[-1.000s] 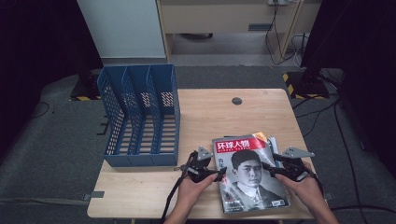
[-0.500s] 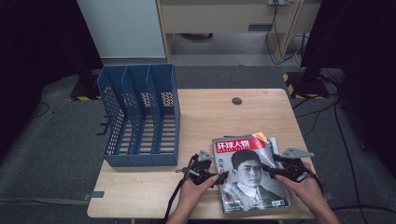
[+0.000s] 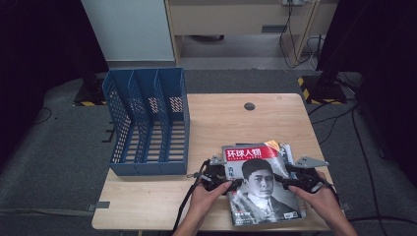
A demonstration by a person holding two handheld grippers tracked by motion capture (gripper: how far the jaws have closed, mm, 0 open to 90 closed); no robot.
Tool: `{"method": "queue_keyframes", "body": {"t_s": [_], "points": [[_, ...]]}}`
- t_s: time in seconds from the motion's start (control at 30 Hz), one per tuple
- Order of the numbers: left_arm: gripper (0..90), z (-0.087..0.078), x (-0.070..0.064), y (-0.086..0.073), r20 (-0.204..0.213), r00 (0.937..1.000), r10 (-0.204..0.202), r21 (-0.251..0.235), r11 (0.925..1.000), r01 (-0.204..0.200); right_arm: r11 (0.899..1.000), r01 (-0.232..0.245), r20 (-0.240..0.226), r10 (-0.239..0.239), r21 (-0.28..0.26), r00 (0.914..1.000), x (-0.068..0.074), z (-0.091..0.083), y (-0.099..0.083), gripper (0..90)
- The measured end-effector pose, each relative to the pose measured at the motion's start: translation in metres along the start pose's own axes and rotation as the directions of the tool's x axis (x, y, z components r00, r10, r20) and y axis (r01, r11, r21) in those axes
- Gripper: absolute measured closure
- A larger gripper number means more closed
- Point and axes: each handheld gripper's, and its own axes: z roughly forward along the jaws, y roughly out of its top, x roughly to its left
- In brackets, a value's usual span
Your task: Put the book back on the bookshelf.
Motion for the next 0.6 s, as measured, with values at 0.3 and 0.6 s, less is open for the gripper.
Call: {"method": "queue_keyframes", "body": {"t_s": [0.3,0.6], "points": [[44.6,-0.015,-0.006,0.017,0.023,0.9995,0.021,-0.036,0.9991,-0.020,1.000,-0.002,0.002,0.002,0.006,1.0000,0.001,0.000,0.000,36.4],[48.9,0.005,-0.028,0.056,0.025,0.9957,0.089,0.055,0.9943,-0.091,1.000,-0.010,0.004,0.010,0.006,0.9999,0.001,0.000,0.000,37.1]]}}
